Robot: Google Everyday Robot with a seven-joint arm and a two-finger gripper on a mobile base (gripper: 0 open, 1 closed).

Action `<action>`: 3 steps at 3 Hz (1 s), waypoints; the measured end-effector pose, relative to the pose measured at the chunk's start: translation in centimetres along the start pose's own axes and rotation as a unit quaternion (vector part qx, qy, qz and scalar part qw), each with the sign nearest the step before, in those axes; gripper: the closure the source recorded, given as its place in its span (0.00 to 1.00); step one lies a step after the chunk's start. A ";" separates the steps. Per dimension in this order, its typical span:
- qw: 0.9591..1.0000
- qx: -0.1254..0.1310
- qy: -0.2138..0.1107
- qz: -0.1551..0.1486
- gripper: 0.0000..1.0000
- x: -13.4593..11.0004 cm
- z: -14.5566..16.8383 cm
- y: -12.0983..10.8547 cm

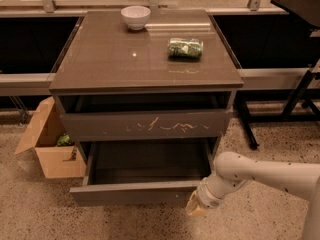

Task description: Close middle drawer

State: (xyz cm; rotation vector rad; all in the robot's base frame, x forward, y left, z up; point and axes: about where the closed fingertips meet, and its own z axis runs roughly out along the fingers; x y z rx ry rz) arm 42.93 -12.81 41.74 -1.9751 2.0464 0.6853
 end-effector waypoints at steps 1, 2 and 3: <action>0.999 0.020 0.023 -0.016 1.00 0.7 0.6 -1.9; 0.998 0.038 0.033 -0.027 1.00 1.0 0.5 -3.4; 0.997 0.063 0.032 -0.026 0.82 1.4 -0.2 -4.9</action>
Offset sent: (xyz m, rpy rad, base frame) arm 0.0514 -0.0130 -0.0166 -0.0856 -0.1488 0.0276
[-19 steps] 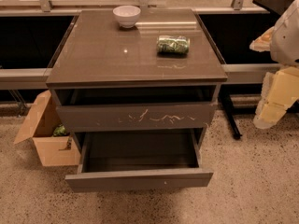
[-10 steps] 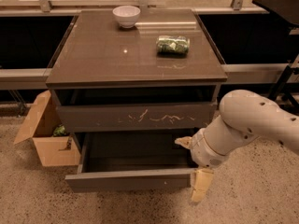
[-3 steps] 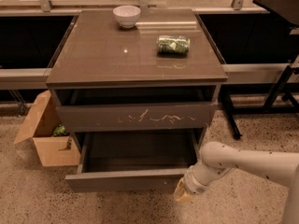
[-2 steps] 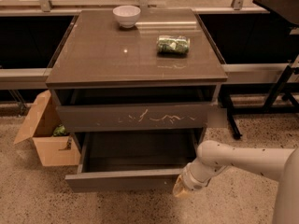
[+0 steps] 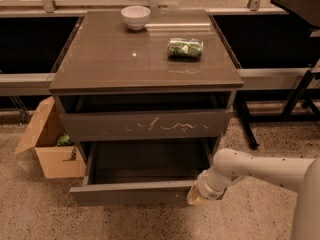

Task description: Close middle drawer

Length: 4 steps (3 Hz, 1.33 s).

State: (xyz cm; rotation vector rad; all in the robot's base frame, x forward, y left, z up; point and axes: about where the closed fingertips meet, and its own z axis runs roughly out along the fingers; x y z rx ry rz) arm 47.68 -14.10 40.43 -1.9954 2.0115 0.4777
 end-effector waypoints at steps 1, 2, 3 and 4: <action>1.000 0.009 0.000 0.001 0.58 0.2 0.0 -0.6; 0.999 0.031 -0.005 0.004 0.35 1.0 0.0 -2.8; 0.999 0.037 -0.007 0.005 0.11 1.3 0.1 -3.3; 0.999 0.052 -0.012 0.008 0.00 2.1 -0.3 -5.1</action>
Offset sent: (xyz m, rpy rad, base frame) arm 0.0647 -0.0219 -0.0091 0.0200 -0.1193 -0.0757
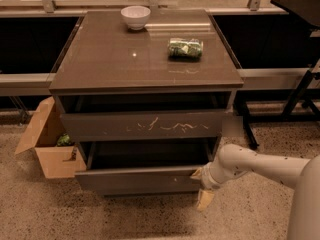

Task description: Close middle drawer

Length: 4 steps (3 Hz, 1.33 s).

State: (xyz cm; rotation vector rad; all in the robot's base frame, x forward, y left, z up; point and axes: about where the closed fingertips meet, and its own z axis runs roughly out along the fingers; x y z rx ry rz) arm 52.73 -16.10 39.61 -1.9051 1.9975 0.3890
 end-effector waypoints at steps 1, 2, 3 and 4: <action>1.000 0.000 0.000 0.000 0.00 0.0 0.0 0.2; 1.000 0.010 -0.006 0.004 0.00 1.0 -0.5 -1.7; 0.999 0.027 -0.014 0.012 0.00 2.9 -1.5 -5.4; 0.999 0.035 -0.017 0.014 0.00 3.6 -2.2 -6.5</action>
Offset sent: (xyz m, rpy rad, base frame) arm 0.0898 -0.0612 0.0072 0.0499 -0.0797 -0.0799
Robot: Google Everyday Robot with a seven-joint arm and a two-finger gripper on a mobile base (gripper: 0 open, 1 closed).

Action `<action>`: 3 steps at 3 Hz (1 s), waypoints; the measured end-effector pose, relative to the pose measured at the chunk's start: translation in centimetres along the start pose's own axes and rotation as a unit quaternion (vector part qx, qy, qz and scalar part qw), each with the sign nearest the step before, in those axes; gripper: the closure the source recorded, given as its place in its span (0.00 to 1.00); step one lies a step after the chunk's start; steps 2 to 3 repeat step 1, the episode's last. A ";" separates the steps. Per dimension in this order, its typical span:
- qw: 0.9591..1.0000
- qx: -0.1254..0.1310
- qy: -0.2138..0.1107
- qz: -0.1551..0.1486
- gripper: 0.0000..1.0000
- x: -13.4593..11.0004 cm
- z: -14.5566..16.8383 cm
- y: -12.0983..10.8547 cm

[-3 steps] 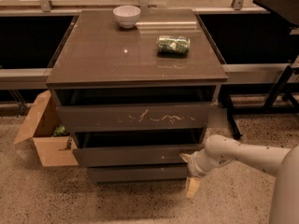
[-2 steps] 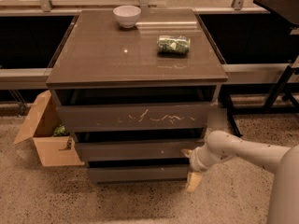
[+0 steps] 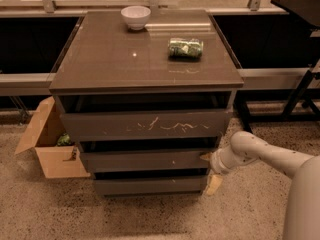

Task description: Close middle drawer

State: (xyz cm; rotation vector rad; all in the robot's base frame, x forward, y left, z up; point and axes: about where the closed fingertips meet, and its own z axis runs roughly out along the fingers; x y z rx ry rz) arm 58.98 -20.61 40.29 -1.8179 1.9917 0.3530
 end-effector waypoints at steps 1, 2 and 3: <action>1.000 -0.002 -0.008 -0.009 0.00 -0.3 -1.7 0.7; 1.000 -0.002 -0.008 -0.009 0.00 -0.3 -1.7 0.7; 1.000 -0.002 -0.008 -0.009 0.00 -0.3 -1.7 0.7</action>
Offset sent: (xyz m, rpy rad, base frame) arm 0.0000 0.0000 0.0000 0.0000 0.0000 0.0000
